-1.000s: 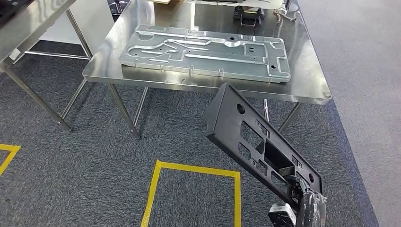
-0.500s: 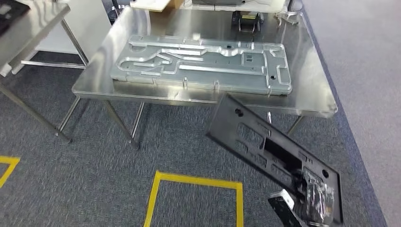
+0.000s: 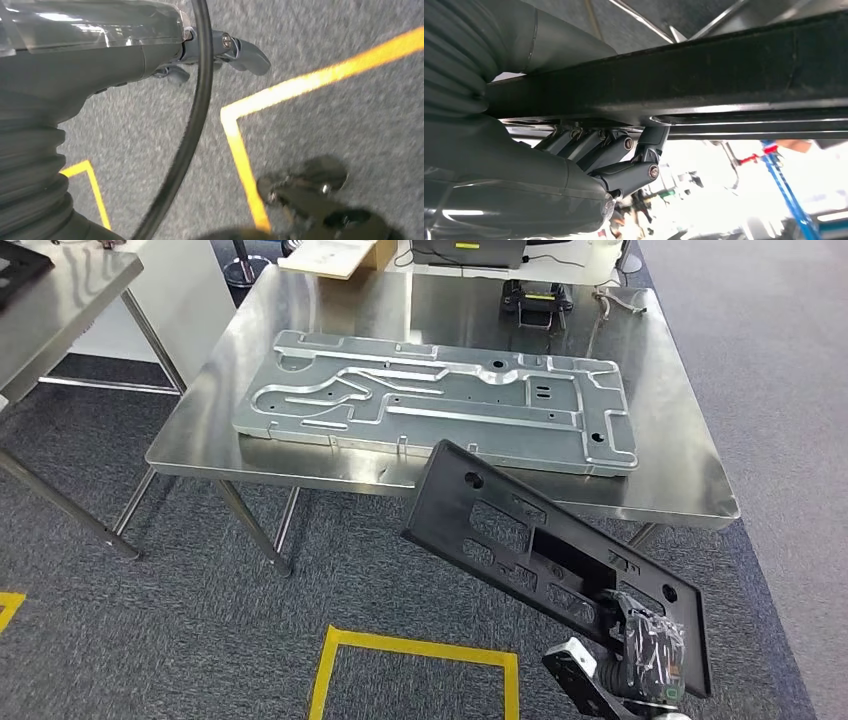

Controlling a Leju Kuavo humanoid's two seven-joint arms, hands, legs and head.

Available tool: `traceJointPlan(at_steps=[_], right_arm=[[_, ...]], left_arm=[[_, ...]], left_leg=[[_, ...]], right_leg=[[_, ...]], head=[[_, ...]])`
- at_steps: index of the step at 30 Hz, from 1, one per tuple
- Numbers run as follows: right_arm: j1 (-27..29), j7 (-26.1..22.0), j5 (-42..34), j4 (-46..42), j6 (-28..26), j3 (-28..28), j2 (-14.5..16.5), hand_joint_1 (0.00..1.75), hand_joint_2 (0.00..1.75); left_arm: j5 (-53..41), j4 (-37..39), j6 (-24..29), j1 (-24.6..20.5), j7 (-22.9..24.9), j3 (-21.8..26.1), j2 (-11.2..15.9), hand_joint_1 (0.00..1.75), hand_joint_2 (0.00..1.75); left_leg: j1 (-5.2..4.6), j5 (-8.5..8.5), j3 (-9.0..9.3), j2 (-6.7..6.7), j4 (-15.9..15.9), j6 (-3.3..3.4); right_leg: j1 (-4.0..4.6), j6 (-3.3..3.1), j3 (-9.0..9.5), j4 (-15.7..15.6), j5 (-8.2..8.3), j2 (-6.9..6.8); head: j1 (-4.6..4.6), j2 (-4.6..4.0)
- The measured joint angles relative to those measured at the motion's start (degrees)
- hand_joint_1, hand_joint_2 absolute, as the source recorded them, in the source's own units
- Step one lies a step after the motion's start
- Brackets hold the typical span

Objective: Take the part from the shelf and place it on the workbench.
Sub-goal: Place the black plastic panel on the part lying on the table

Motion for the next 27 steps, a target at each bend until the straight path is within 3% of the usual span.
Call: traceJointPlan(at_steps=[2,3,4,5,7,9,13,15,17,19,20,22,24,27], right_arm=[[-0.1,1.4,1.6,-0.9,-0.1,1.9,-1.3,1.75,1.75],[-0.2,2.2,2.7,-1.5,0.1,3.1,-2.1,1.75,1.75],[-0.4,3.1,4.1,-2.1,0.6,4.6,-3.0,1.75,1.75],[-0.8,4.0,5.3,-2.7,1.3,6.2,-3.8,1.75,1.75],[-2.0,5.8,7.7,-3.3,3.0,9.2,-5.4,1.75,1.75],[-3.3,7.1,9.0,-3.4,4.0,11.6,-6.8,1.75,1.75],[-5.0,8.1,9.6,-3.5,4.4,14.3,-8.5,1.75,1.75],[-5.5,8.2,9.6,-3.5,4.4,15.1,-8.9,1.75,1.75],[-5.7,8.3,9.6,-3.6,4.4,15.8,-9.2,1.75,1.75],[-5.8,8.3,9.6,-3.6,4.4,16.1,-9.5,1.75,1.75],[-5.8,8.3,9.6,-3.6,4.4,16.3,-9.6,1.75,1.75],[-5.8,8.3,9.6,-3.5,4.4,16.5,-9.7,1.75,1.75],[-5.9,8.4,9.6,-3.5,4.4,16.7,-9.8,1.75,1.75],[-6.0,8.4,9.6,-3.5,4.4,16.9,-10.0,1.75,1.75]], left_arm=[[-0.2,0.0,0.0,-0.1,0.0,0.0,0.0,0.00,1.75],[-0.4,0.0,-0.1,-0.1,0.0,0.0,0.0,0.00,1.75],[-0.6,0.0,-0.2,-0.1,0.0,0.0,0.0,0.00,1.75],[-0.8,0.0,-0.4,-0.1,0.0,0.0,0.0,0.00,1.75],[-1.2,0.0,-0.8,-0.2,0.1,0.0,-0.1,0.00,1.75],[-1.4,0.0,-1.0,-0.5,0.2,-0.1,-0.1,0.00,1.75],[-1.5,0.0,-1.0,-0.8,0.4,-0.1,-0.1,0.00,1.75],[-1.5,0.0,-1.0,-0.9,0.4,-0.1,-0.1,0.00,1.75],[-1.5,0.0,-1.0,-1.0,0.4,-0.1,-0.2,0.00,1.75],[-1.5,0.0,-1.0,-0.9,0.4,-0.1,-0.2,0.00,1.75],[-1.5,0.0,-1.0,-0.9,0.4,-0.1,-0.2,0.00,1.75],[-1.5,0.0,-1.0,-0.7,0.4,-0.1,-0.1,0.00,1.75],[-1.5,0.0,-1.0,-0.6,0.4,-0.1,0.0,0.00,1.75],[-1.5,0.0,-1.0,-0.6,0.4,-0.1,0.1,0.00,1.75]], left_leg=[[0.02,-0.88,1.07,0.00,-0.2,0.26],[0.03,-1.43,1.67,-0.02,-0.2,0.20],[0.07,-2.05,2.42,-0.04,-0.2,0.08],[0.15,-2.71,3.29,-0.05,-0.2,-0.13],[0.29,-4.11,5.01,-0.02,-0.2,-0.67],[0.26,-5.20,5.80,-0.09,-0.2,-1.38],[0.32,-5.66,6.23,-0.03,1.0,-2.80],[0.44,-6.61,3.61,0.12,5.9,-3.16],[0.44,-9.22,-1.11,0.18,12.8,-3.36],[0.39,-10.64,-4.46,0.18,15.7,-3.27],[0.31,-9.57,-4.91,0.18,14.5,-3.04],[-0.09,-3.82,-4.10,0.19,8.0,-2.00],[-0.69,-0.01,-3.29,0.18,3.0,-0.93],[-0.95,0.46,-2.27,0.08,1.0,-0.18]], right_leg=[[-0.15,0.39,-4.84,5.6,-2.66,-0.05],[-0.27,0.53,-6.73,7.0,-3.65,-0.07],[-0.38,0.63,-7.85,6.8,-3.62,-0.10],[-0.48,0.72,-8.14,5.0,-2.16,-0.14],[-0.58,0.77,-7.33,-1.1,3.88,-0.29],[-0.28,0.11,-6.75,-5.1,7.61,-0.44],[-0.07,-1.99,-5.63,-6.2,7.32,-0.33],[-0.11,-2.74,-4.34,-6.7,6.69,-0.36],[0.06,-3.16,-3.35,-6.8,5.81,-0.38],[0.31,-3.30,-2.15,-6.8,4.78,-0.29],[0.45,-3.32,-1.35,-6.8,4.20,-0.23],[0.70,-3.30,0.28,-6.9,2.99,-0.15],[0.83,-2.94,1.24,-6.9,2.01,-0.07],[0.84,-1.97,1.96,-6.7,1.80,-0.07]], head=[[-0.01,0.00],[0.00,0.00],[0.00,0.00],[0.00,0.00],[0.00,0.00],[0.01,0.00],[-0.02,0.00],[-0.03,0.00],[-0.03,0.00],[-0.02,0.00],[-0.03,0.00],[-0.02,0.00],[0.02,0.00],[0.01,0.00]])
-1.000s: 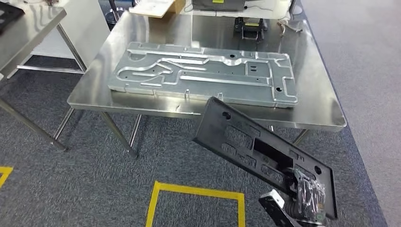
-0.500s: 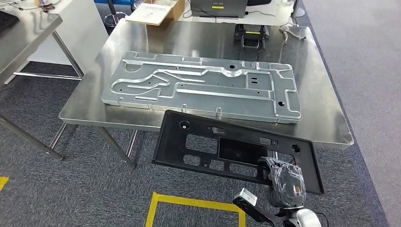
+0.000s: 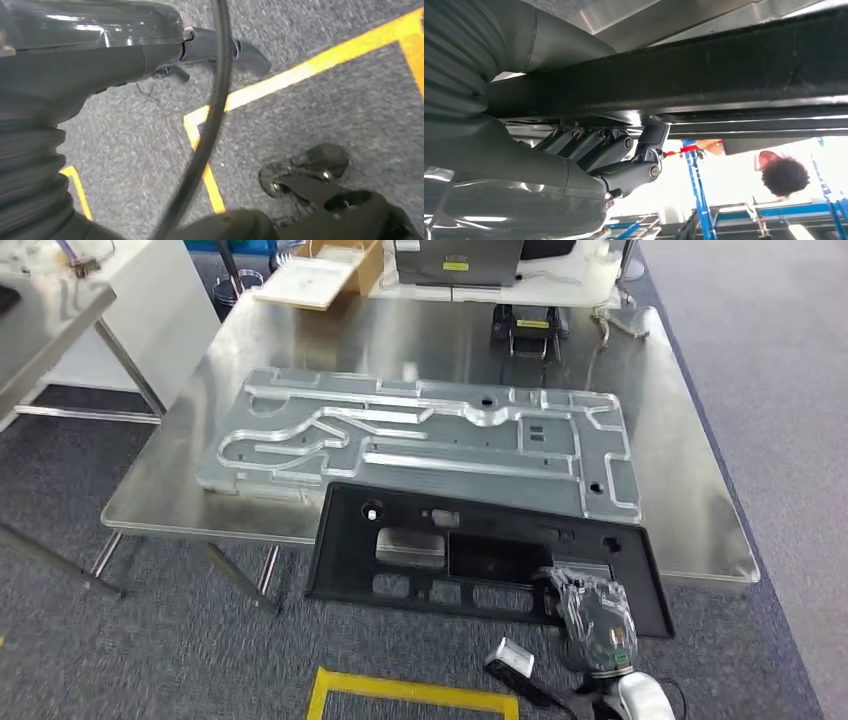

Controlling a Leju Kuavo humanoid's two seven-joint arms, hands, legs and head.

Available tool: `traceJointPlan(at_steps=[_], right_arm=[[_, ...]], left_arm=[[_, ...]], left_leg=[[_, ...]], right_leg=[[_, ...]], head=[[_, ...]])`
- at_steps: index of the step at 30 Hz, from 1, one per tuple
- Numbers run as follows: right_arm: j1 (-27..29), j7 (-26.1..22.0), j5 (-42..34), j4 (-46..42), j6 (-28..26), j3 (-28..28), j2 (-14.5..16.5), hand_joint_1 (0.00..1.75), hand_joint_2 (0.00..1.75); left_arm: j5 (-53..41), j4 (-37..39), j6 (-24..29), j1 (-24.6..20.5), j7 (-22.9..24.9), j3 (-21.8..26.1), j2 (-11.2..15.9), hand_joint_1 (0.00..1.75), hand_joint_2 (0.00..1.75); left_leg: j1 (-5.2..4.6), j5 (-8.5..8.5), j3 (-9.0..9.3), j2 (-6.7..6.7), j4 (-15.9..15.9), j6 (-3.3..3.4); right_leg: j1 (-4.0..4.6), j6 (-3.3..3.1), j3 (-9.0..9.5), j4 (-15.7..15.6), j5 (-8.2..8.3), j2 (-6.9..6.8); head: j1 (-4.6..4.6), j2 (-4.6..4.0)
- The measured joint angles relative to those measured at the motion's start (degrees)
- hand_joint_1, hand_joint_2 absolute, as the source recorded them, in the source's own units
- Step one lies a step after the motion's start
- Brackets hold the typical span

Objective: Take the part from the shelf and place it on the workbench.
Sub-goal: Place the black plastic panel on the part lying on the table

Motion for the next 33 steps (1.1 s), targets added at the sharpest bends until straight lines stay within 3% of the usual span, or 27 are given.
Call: traceJointPlan(at_steps=[2,3,6,7,8,10,12,13,16,18,20,22,23,24,26,28,31,33], right_arm=[[-0.1,0.0,0.0,0.0,0.0,0.1,-0.2,1.75,1.75],[-0.3,0.0,0.0,0.0,0.0,0.1,-0.4,1.75,1.75],[-0.3,0.0,0.0,0.0,0.0,0.1,-0.6,1.75,1.75],[-0.3,0.1,0.2,0.0,0.2,0.1,-0.7,1.75,1.75],[-0.4,0.3,0.4,0.0,0.5,0.1,-0.9,1.75,1.75],[-1.1,1.0,1.0,0.4,1.7,0.2,-1.3,1.75,1.75],[-2.9,1.8,1.2,1.6,3.1,0.4,-1.8,1.75,1.75],[-4.0,2.2,1.2,2.5,3.7,0.6,-2.0,1.75,1.75],[-7.1,3.2,1.2,4.7,4.6,0.8,-2.7,1.75,1.75],[-8.9,3.7,1.1,5.9,5.1,0.8,-3.2,1.75,1.75],[-11.2,5.0,2.2,7.2,7.0,0.9,-3.4,1.75,1.75],[-15.3,7.5,5.7,10.5,10.6,1.9,-3.4,1.75,1.75],[-17.8,8.7,7.5,12.8,11.9,2.7,-3.4,1.75,1.75],[-20.2,9.7,8.8,15.1,12.6,3.5,-3.4,1.75,1.75],[-23.8,10.4,9.9,18.9,12.7,4.9,-3.3,1.75,1.75],[-26.3,10.7,10.1,22.0,12.5,6.1,-3.3,1.75,1.75],[-28.6,10.7,10.4,25.7,12.5,7.1,-3.4,1.75,1.75],[-30.1,10.7,10.7,27.8,12.5,7.5,-3.7,1.75,1.75]], left_arm=[[0.0,0.0,0.0,0.0,0.0,0.0,-0.1,0.00,1.75],[0.0,0.0,0.0,-0.1,0.0,0.0,-0.1,0.00,1.75],[-0.1,0.0,0.0,-0.2,0.0,0.0,-0.1,0.00,1.75],[-0.2,0.0,0.0,-0.2,0.0,0.0,-0.1,0.00,1.75],[-0.3,0.0,-0.1,-0.2,0.0,0.0,-0.1,0.00,1.75],[-0.6,0.0,-0.3,-0.1,0.1,-0.1,-0.2,0.00,1.75],[-0.9,0.0,-0.6,-0.3,0.3,-0.3,-0.3,0.00,1.75],[-1.1,0.0,-0.7,-0.5,0.5,-0.5,-0.3,0.00,1.75],[-1.5,0.0,-0.9,-1.1,0.7,-0.9,-0.3,0.00,1.75],[-1.5,0.0,-0.8,-1.3,0.9,-1.0,-0.4,0.00,1.75],[-1.7,0.0,-0.5,-2.2,3.0,-1.2,-1.3,0.00,1.75],[-1.2,0.6,1.1,-6.0,9.1,-1.9,-3.9,0.00,1.75],[-0.6,1.4,2.2,-8.9,12.3,-2.6,-5.6,0.00,1.75],[0.2,2.3,3.1,-11.8,14.7,-3.4,-7.0,0.00,1.75],[2.1,3.7,3.9,-15.8,16.2,-4.9,-9.4,0.00,1.75],[5.5,4.0,3.5,-17.1,16.2,-6.7,-10.8,0.00,1.75],[12.4,3.8,2.9,-16.6,16.6,-11.9,-11.8,0.00,1.75],[16.0,3.3,2.8,-16.3,16.9,-15.9,-12.1,0.00,1.75]], left_leg=[[0.31,0.05,1.55,-0.02,-1.2,0.35],[0.46,-0.04,2.30,-0.04,-1.7,0.49],[0.53,-1.06,3.57,-0.06,-1.9,0.66],[0.59,-1.56,4.12,-0.09,-1.9,0.56],[0.68,-2.11,4.80,-0.13,-1.9,0.39],[0.92,-3.35,6.23,-0.17,-1.9,-0.20],[1.02,-4.43,7.18,-0.13,-1.7,-0.97],[1.00,-4.78,7.32,-0.08,-1.6,-1.35],[1.04,-5.15,7.58,0.00,-0.9,-2.24],[1.18,-5.82,5.86,0.07,2.6,-2.65],[1.25,-8.00,1.45,0.13,9.5,-3.01],[1.20,-9.92,-3.09,0.14,14.5,-2.99],[1.12,-9.51,-4.30,0.13,14.5,-2.74],[1.04,-7.70,-4.48,0.13,12.6,-2.37],[0.76,-2.00,-2.67,0.13,5.5,-1.29],[0.32,0.94,-0.96,0.14,0.6,-0.42],[0.15,1.21,0.39,0.10,-1.4,0.35],[0.49,1.31,1.76,0.08,-2.5,0.65]], right_leg=[[-0.05,0.45,-0.44,1.9,-0.18,-0.04],[-0.13,0.64,-1.63,4.1,-0.89,-0.04],[-0.67,1.49,-7.96,12.6,-4.29,-0.06],[-0.88,1.82,-9.52,13.6,-4.46,-0.08],[-1.07,2.09,-10.25,12.9,-3.53,-0.11],[-1.40,2.40,-9.36,6.9,1.74,-0.21],[-1.24,2.04,-8.33,1.8,5.45,-0.32],[-1.10,1.60,-8.24,0.8,6.19,-0.31],[-0.92,0.08,-7.76,0.5,5.93,-0.23],[-1.02,-0.66,-6.82,0.1,5.50,-0.26],[-0.96,-1.11,-6.12,-0.1,4.96,-0.29],[-0.77,-1.18,-5.65,-0.1,4.49,-0.34],[-0.64,-1.14,-5.34,-0.1,4.25,-0.46],[-0.49,-1.11,-4.93,-0.1,3.99,-0.65],[-0.25,-1.08,-3.85,-0.2,3.31,-0.89],[-0.31,-0.71,-3.23,-0.4,2.87,-0.45],[-0.56,0.34,-2.96,0.2,3.04,0.02],[-0.65,0.78,-4.07,2.7,2.59,-0.03]], head=[[0.01,0.00],[0.00,0.00],[0.01,0.00],[0.01,0.00],[0.01,0.00],[0.02,0.00],[0.01,0.00],[0.00,0.00],[-0.01,0.00],[-0.01,0.00],[-0.02,0.00],[-0.02,0.00],[-0.02,0.00],[-0.02,0.00],[0.00,0.00],[0.00,0.00],[-0.01,0.00],[-0.01,0.00]])
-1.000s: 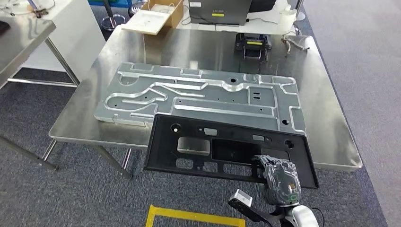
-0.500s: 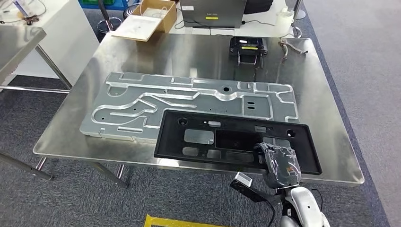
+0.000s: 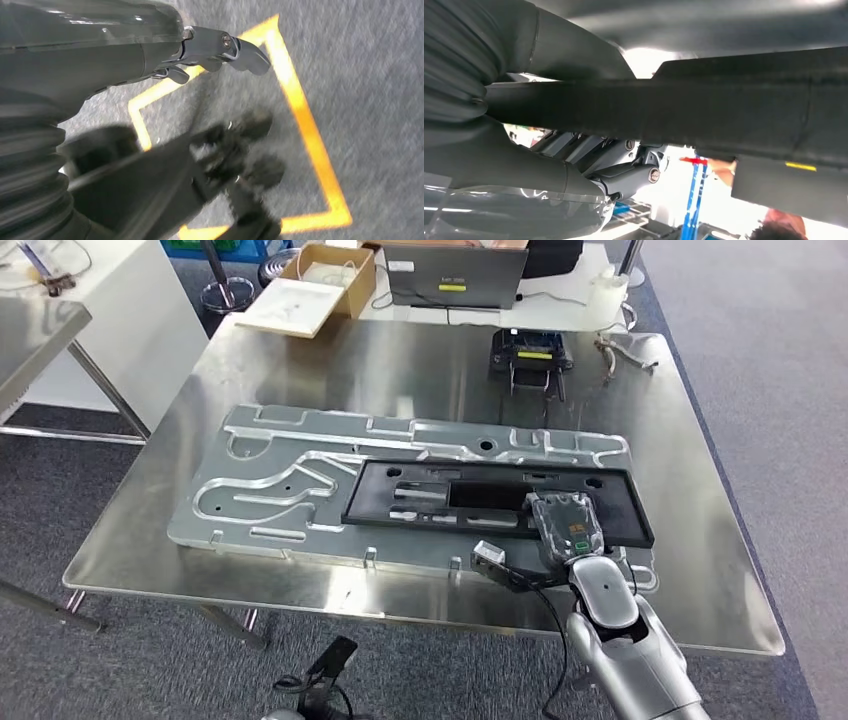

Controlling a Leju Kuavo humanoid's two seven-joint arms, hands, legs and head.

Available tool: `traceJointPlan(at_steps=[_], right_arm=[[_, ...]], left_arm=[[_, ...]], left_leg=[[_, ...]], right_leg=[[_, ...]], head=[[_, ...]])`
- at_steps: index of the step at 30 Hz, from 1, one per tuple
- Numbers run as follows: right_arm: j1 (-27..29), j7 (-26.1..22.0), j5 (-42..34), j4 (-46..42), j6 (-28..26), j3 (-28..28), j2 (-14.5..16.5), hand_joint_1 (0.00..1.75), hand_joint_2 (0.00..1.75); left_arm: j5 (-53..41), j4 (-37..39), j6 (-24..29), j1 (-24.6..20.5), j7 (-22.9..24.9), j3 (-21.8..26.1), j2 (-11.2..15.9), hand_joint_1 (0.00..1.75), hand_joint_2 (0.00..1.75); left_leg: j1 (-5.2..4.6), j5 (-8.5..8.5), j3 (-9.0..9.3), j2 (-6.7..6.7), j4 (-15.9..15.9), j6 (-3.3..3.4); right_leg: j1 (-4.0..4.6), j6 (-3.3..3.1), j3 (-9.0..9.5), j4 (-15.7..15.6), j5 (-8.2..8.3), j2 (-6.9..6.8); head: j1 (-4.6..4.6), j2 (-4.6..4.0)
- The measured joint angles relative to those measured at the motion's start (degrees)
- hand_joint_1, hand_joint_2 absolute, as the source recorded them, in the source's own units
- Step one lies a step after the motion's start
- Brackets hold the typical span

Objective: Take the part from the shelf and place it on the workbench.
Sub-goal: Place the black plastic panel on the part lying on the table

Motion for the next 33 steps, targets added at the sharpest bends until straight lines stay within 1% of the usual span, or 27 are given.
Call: traceJointPlan(at_steps=[1,3,4,5,6,8,9,10,12,13,14,15,16,18,19,20,21,22,23,24,25,26,27,29,30,31,33], right_arm=[[-0.8,0.0,0.1,0.9,0.0,0.2,-0.1,1.75,1.75],[-1.8,0.0,0.3,2.3,0.1,0.6,-0.2,1.75,1.75],[-2.0,0.0,0.3,2.9,0.1,0.8,-0.2,1.75,1.75],[-2.1,0.0,0.3,3.4,0.1,0.9,-0.2,1.75,1.75],[-2.2,0.0,0.3,3.8,0.1,1.1,-0.2,1.75,1.75],[-2.4,0.0,0.3,4.4,0.1,1.4,-0.2,1.75,1.75],[-2.6,0.0,0.3,4.7,0.1,1.5,-0.2,1.75,1.75],[-2.8,0.0,0.3,5.0,0.1,1.6,-0.2,1.75,1.75],[-3.2,0.0,0.4,5.4,0.1,1.8,-0.2,1.75,1.75],[-3.4,0.0,0.4,5.5,0.1,1.9,-0.2,1.75,1.75],[-3.8,0.0,0.5,5.7,0.2,2.0,-0.2,1.75,1.75],[-4.4,-0.1,0.7,6.0,0.5,2.2,-0.2,1.75,1.75],[-5.1,0.0,0.9,6.5,0.9,2.3,-0.2,1.75,1.75],[-6.5,0.0,1.2,8.3,1.7,2.7,-0.2,1.75,1.75],[-7.2,0.0,1.3,9.4,1.9,2.9,-0.1,1.75,1.75],[-7.9,0.0,1.4,10.7,2.0,3.1,0.0,1.75,1.75],[-8.6,0.0,1.5,12.0,1.9,3.3,0.3,1.75,1.75],[-9.5,0.1,1.5,13.5,1.7,3.4,0.8,1.75,1.75],[-10.4,0.2,1.5,15.2,1.3,3.5,1.3,1.75,1.75],[-11.2,0.3,1.5,16.9,1.0,3.6,1.9,1.75,1.75],[-12.0,0.4,1.5,18.7,0.5,3.6,2.5,1.75,1.75],[-12.8,0.4,1.5,20.4,0.1,3.7,3.1,1.75,1.75],[-13.5,0.5,1.5,22.0,-0.4,3.7,3.6,1.75,1.75],[-14.8,0.5,1.5,25.0,-1.4,3.7,4.6,1.75,1.75],[-15.3,0.5,1.5,26.5,-1.9,3.7,5.0,1.75,1.75],[-15.8,0.5,1.5,27.9,-2.5,3.7,5.5,1.75,1.75],[-16.5,0.4,1.5,30.5,-3.3,3.8,6.4,1.75,1.75]], left_arm=[[1.3,-0.3,-0.1,0.0,0.1,-1.8,-0.2,0.00,1.75],[2.7,-0.6,-0.3,-0.2,0.2,-4.6,-0.5,0.00,1.75],[2.9,-0.7,-0.3,0.0,0.3,-5.7,-0.6,0.00,1.75],[3.1,-0.7,-0.4,0.2,0.4,-6.5,-0.7,0.00,1.75],[3.2,-0.8,-0.4,0.4,0.4,-7.2,-0.7,0.00,1.75],[3.3,-0.8,-0.4,0.6,0.5,-8.3,-0.9,0.00,1.75],[3.3,-0.9,-0.4,0.6,0.5,-8.7,-0.9,0.00,1.75],[3.5,-1.0,-0.4,0.6,0.5,-9.0,-1.0,0.00,1.75],[4.4,-1.1,-0.4,0.6,0.6,-9.8,-1.0,0.00,1.75],[5.2,-1.3,-0.4,0.7,0.8,-10.4,-1.0,0.00,1.75],[6.1,-1.4,-0.4,0.7,0.9,-11.0,-1.0,0.00,1.75],[7.0,-1.5,-0.3,0.7,1.0,-11.6,-1.0,0.00,1.75],[7.8,-1.6,-0.3,0.7,1.0,-12.3,-1.1,0.00,1.75],[9.3,-1.8,-0.4,0.8,1.2,-13.7,-1.1,0.00,1.75],[10.0,-1.9,-0.5,0.9,1.2,-14.4,-1.0,0.00,1.75],[10.6,-2.0,-0.7,1.1,1.4,-15.1,-1.0,0.00,1.75],[11.0,-2.1,-0.9,1.2,1.6,-15.7,-1.0,0.00,1.75],[11.4,-2.2,-1.1,1.2,1.9,-16.3,-1.0,0.00,1.75],[11.6,-2.3,-1.4,1.1,2.2,-16.8,-1.0,0.00,1.75],[11.7,-2.5,-1.6,1.0,2.5,-17.3,-1.0,0.00,1.75],[11.8,-2.6,-1.7,0.8,2.9,-17.7,-1.0,0.00,1.75],[11.8,-2.8,-1.8,0.7,3.1,-18.1,-1.0,0.00,1.75],[11.8,-3.0,-1.8,0.7,3.2,-18.4,-1.0,0.00,1.75],[11.8,-3.2,-1.8,0.7,3.4,-18.8,-1.0,0.00,1.75],[11.8,-3.3,-1.8,0.7,3.4,-19.1,-1.0,0.00,1.75],[11.8,-3.3,-1.8,0.8,3.4,-19.4,-1.1,0.00,1.75],[11.8,-3.4,-1.8,0.8,3.4,-19.8,-1.1,0.00,1.75]], left_leg=[[0.11,-0.03,0.42,0.00,-0.4,0.07],[0.19,-0.47,0.95,-0.18,-0.5,0.18],[0.27,-0.85,1.32,-0.29,-0.5,0.10],[0.39,-1.29,1.80,-0.41,-0.4,-0.08],[0.54,-1.81,2.38,-0.52,-0.4,-0.33],[0.85,-3.07,3.42,-0.66,0.0,-1.03],[0.90,-3.69,3.68,-0.75,0.4,-1.48],[0.87,-4.23,3.71,-0.81,0.6,-1.97],[0.76,-4.84,3.86,-0.88,1.0,-2.82],[0.80,-5.06,3.98,-0.81,1.0,-3.12],[0.88,-5.20,3.94,-0.71,1.7,-3.34],[0.97,-5.54,3.24,-0.55,3.3,-3.53],[1.03,-6.25,1.78,-0.38,6.1,-3.73],[1.04,-8.74,-2.69,-0.15,13.3,-4.00],[1.04,-9.74,-4.75,-0.11,16.1,-4.03],[1.03,-9.75,-6.06,-0.09,17.1,-3.94],[0.99,-8.55,-6.43,-0.09,16.2,-3.73],[0.92,-6.20,-5.75,-0.08,13.3,-3.39],[0.79,-3.48,-4.51,-0.03,9.4,-2.90],[0.57,-1.92,-3.40,0.05,5.8,-2.49],[0.37,-1.33,-2.60,0.11,3.4,-2.15],[0.19,-1.37,-2.26,0.15,2.2,-1.90],[0.06,-1.79,-2.22,0.13,2.0,-1.74],[0.34,-0.49,-1.51,0.12,1.3,-1.18],[0.51,0.22,-1.17,0.19,0.8,-0.89],[0.67,0.80,-0.94,0.34,0.4,-0.62],[0.61,1.25,-1.17,0.62,0.2,-0.36]], right_leg=[[-0.12,0.16,-1.64,2.6,-0.93,-0.03],[-0.38,0.74,-6.16,9.1,-3.26,-0.02],[-0.62,1.11,-8.10,11.2,-3.80,-0.05],[-0.89,1.50,-9.28,11.7,-3.37,-0.10],[-1.19,1.87,-9.48,10.1,-1.69,-0.17],[-1.76,2.40,-8.01,3.2,3.74,-0.40],[-1.79,2.37,-7.26,0.0,5.31,-0.50],[-1.73,2.09,-6.84,-1.9,6.29,-0.54],[-1.42,1.09,-6.62,-2.7,5.80,-0.45],[-1.45,0.65,-6.33,-2.6,5.96,-0.38],[-1.49,0.26,-5.92,-2.7,5.75,-0.34],[-1.52,-0.09,-5.47,-2.8,5.59,-0.34],[-1.55,-0.42,-5.07,-2.9,5.41,-0.34],[-1.40,-0.88,-4.58,-3.0,4.96,-0.33],[-1.28,-1.01,-4.32,-3.0,4.73,-0.29],[-1.15,-1.07,-3.98,-3.0,4.48,-0.21],[-1.01,-1.10,-3.57,-3.0,4.23,-0.11],[-0.87,-1.10,-3.14,-3.0,4.01,-0.01],[-0.76,-1.10,-2.76,-3.0,3.82,0.09],[-0.59,-1.01,-2.50,-3.0,3.69,0.24],[-0.47,-0.80,-2.39,-3.0,3.58,0.38],[-0.41,-0.49,-2.36,-3.0,3.50,0.52],[-0.34,-0.11,-2.30,-3.1,3.47,0.69],[-0.29,0.59,-2.07,-3.1,3.26,0.84],[-0.26,0.80,-2.28,-2.3,2.57,0.76],[-0.23,0.96,-3.04,-0.5,1.20,0.63],[-0.27,1.15,-5.99,6.0,-2.75,0.36]], head=[[0.00,0.00],[0.01,0.00],[0.01,0.00],[0.00,0.00],[0.00,0.00],[0.00,0.00],[0.02,0.00],[-0.01,0.00],[-0.02,0.00],[-0.05,0.00],[-0.03,0.00],[-0.04,0.00],[-0.04,0.00],[-0.05,0.00],[-0.04,0.00],[-0.04,0.00],[-0.04,0.00],[-0.04,0.00],[-0.04,0.00],[-0.04,0.00],[-0.03,0.00],[-0.04,0.00],[-0.04,0.00],[-0.04,0.00],[-0.03,0.00],[-0.03,0.00],[-0.03,0.00]])
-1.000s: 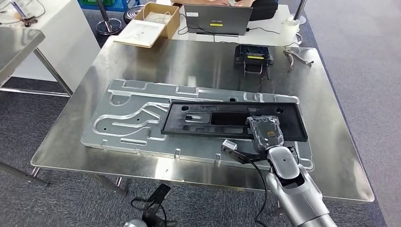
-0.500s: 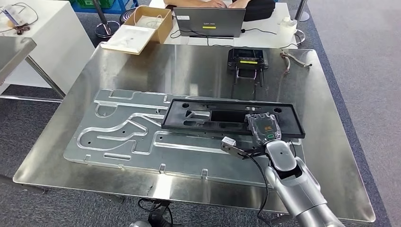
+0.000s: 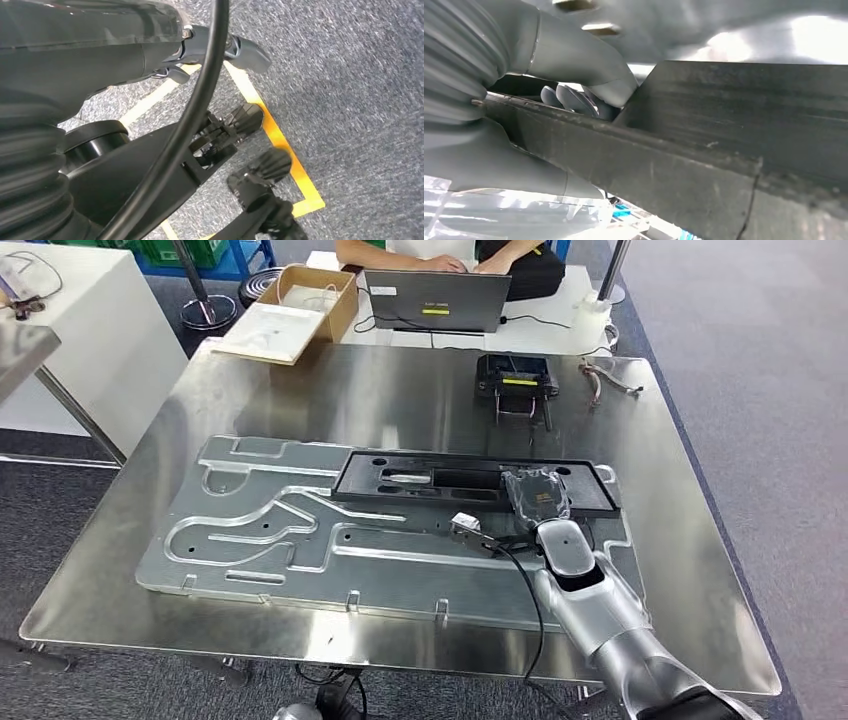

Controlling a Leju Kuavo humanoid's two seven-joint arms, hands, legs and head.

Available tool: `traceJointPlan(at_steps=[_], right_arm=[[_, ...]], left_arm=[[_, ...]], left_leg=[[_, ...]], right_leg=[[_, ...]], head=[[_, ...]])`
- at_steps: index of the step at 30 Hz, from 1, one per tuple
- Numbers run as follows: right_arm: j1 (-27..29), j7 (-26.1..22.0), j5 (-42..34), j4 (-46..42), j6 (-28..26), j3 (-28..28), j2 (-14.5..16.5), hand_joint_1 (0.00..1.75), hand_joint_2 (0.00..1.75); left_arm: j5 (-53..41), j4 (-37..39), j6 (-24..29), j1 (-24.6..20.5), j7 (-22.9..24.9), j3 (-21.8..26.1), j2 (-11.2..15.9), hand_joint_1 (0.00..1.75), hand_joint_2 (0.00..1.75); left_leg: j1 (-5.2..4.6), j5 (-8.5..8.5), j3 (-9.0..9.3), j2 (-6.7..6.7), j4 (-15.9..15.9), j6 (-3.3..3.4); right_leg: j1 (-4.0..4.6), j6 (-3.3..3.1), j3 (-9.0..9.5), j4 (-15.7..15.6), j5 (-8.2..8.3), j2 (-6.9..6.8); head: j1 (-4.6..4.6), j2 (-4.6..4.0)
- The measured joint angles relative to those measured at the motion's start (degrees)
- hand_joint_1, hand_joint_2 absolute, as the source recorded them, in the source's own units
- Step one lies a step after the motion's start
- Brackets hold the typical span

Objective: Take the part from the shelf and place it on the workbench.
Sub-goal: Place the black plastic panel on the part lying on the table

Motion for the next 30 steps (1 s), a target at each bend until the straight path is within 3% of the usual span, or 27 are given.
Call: traceJointPlan(at_steps=[1,2,3,5,7,8,11,13,15,17,18,19,21,23,27,28,30], right_arm=[[-0.2,0.0,0.0,1.1,-0.2,0.0,0.5,1.75,1.75],[-0.5,0.0,0.0,2.0,-0.4,0.1,0.9,1.31,1.75],[-0.8,-0.1,0.0,2.8,-0.4,0.2,1.3,0.87,1.75],[-1.6,-0.1,0.0,4.1,-0.5,0.3,2.0,0.00,1.75],[-2.2,-0.2,0.0,5.0,-0.5,0.3,2.9,0.00,1.75],[-2.4,-0.2,0.0,5.4,-0.5,0.3,3.2,0.00,1.75],[-2.7,-0.5,-0.1,6.3,-0.4,0.4,4.2,0.00,1.75],[-3.1,-0.6,-0.1,6.6,-0.5,0.4,4.7,0.00,1.75],[-3.3,-0.6,-0.2,6.9,-0.6,0.4,5.1,0.00,1.75],[-3.3,-0.6,-0.3,7.2,-0.7,0.4,5.3,0.00,1.75],[-3.4,-0.6,-0.5,7.3,-0.8,0.4,5.3,0.00,1.75],[-3.4,-0.6,-0.6,7.4,-0.8,0.4,5.4,0.00,1.75],[-3.6,-0.6,-0.8,7.5,-0.8,0.4,5.4,0.00,1.75],[-3.7,-0.6,-0.9,7.6,-0.8,0.3,5.5,0.00,1.75],[-3.9,-0.5,-1.0,7.8,-0.8,0.2,5.3,0.00,1.75],[-3.9,-0.4,-1.0,7.9,-0.8,0.2,5.2,0.00,1.75],[-3.9,-0.5,-1.1,8.1,-0.8,0.2,5.0,0.00,1.75]], left_arm=[[0.0,0.0,0.0,0.0,0.0,-0.1,0.0,0.00,1.75],[0.1,0.0,-0.1,0.1,0.0,-0.2,0.0,0.00,1.75],[0.2,0.0,-0.2,0.2,0.0,-0.3,0.0,0.00,1.75],[0.4,-0.1,-0.6,0.1,0.0,-0.6,0.0,0.00,1.75],[0.5,-0.1,-1.1,0.0,0.0,-0.9,0.0,0.00,1.75],[0.6,-0.2,-1.3,0.0,0.0,-1.1,0.0,0.00,1.75],[0.7,-0.2,-1.8,-0.1,0.0,-1.2,0.0,0.00,1.75],[0.7,-0.2,-1.8,0.0,0.1,-1.2,0.0,0.00,0.87],[0.8,-0.2,-1.7,0.1,0.1,-1.2,0.0,0.00,0.00],[1.0,-0.2,-1.5,0.3,0.1,-1.2,0.1,0.00,0.00],[1.1,-0.2,-1.4,0.4,0.1,-1.2,0.1,0.00,0.00],[1.2,-0.2,-1.3,0.4,0.1,-1.2,0.1,0.00,0.00],[1.3,-0.2,-1.0,0.4,0.1,-1.2,0.2,0.00,0.00],[1.3,-0.2,-0.8,0.2,0.1,-1.2,0.2,0.00,0.00],[1.4,-0.3,-0.7,0.2,0.1,-1.2,0.2,0.00,0.00],[1.5,-0.3,-0.7,0.1,0.1,-1.2,0.2,0.00,0.00],[1.7,-0.3,-0.6,0.1,0.1,-1.2,0.2,0.00,0.00]], left_leg=[[-0.03,0.09,-0.16,0.10,0.0,0.02],[-0.05,0.15,-0.25,0.16,0.0,-0.01],[-0.06,0.22,-0.30,0.19,0.1,-0.08],[-0.05,0.36,-0.44,0.24,0.3,-0.34],[-0.26,0.25,-0.70,0.23,0.8,-0.91],[-0.34,0.13,-0.77,0.22,0.9,-1.26],[-0.27,-0.08,-0.93,0.17,1.0,-2.34],[-0.13,-2.07,-1.98,0.13,3.6,-3.01],[0.04,-6.20,-4.54,0.12,10.2,-3.60],[0.16,-8.58,-6.67,0.12,16.0,-3.90],[0.18,-8.20,-6.54,0.12,16.3,-3.91],[0.19,-6.81,-5.29,0.13,14.3,-3.80],[0.12,-3.43,-1.21,0.16,6.5,-3.31],[-0.14,-2.01,1.31,0.18,1.4,-2.61],[-0.13,-1.62,2.20,0.35,-0.1,-1.25],[0.01,-1.36,2.42,0.48,-0.5,-0.86],[0.03,-1.11,2.44,0.81,-0.8,-0.41]], right_leg=[[0.00,0.11,-1.37,3.2,-1.43,-0.02],[-0.02,0.19,-2.00,4.9,-1.88,-0.05],[-0.04,0.23,-1.58,4.5,-1.26,-0.09],[-0.11,0.04,2.16,-1.6,1.71,-0.17],[0.05,-0.53,5.60,-7.8,3.54,-0.20],[0.16,-0.86,6.29,-9.2,3.76,-0.22],[0.22,-1.95,6.21,-9.7,4.41,-0.40],[-0.04,-2.58,6.14,-10.0,5.13,-0.64],[-0.10,-2.81,5.92,-10.0,5.37,-0.89],[-0.07,-2.84,5.78,-10.0,5.39,-1.03],[-0.06,-2.84,5.79,-9.9,5.38,-1.02],[-0.06,-2.81,5.87,-9.9,5.36,-0.99],[0.01,-2.61,6.08,-9.9,5.25,-0.90],[0.17,-2.05,6.20,-10.0,5.14,-0.75],[0.20,-0.69,6.38,-10.0,4.82,-0.53],[0.20,-0.49,5.76,-8.8,3.89,-0.52],[0.18,-0.30,2.64,-2.7,0.55,-0.54]], head=[[-0.01,0.00],[0.00,0.00],[0.01,0.00],[0.01,0.00],[-0.01,0.00],[-0.01,0.00],[0.00,0.00],[-0.01,0.00],[-0.02,0.00],[-0.01,0.00],[-0.01,0.00],[-0.01,0.00],[-0.01,0.00],[-0.01,0.00],[-0.01,0.00],[-0.01,0.00],[0.00,0.00]])
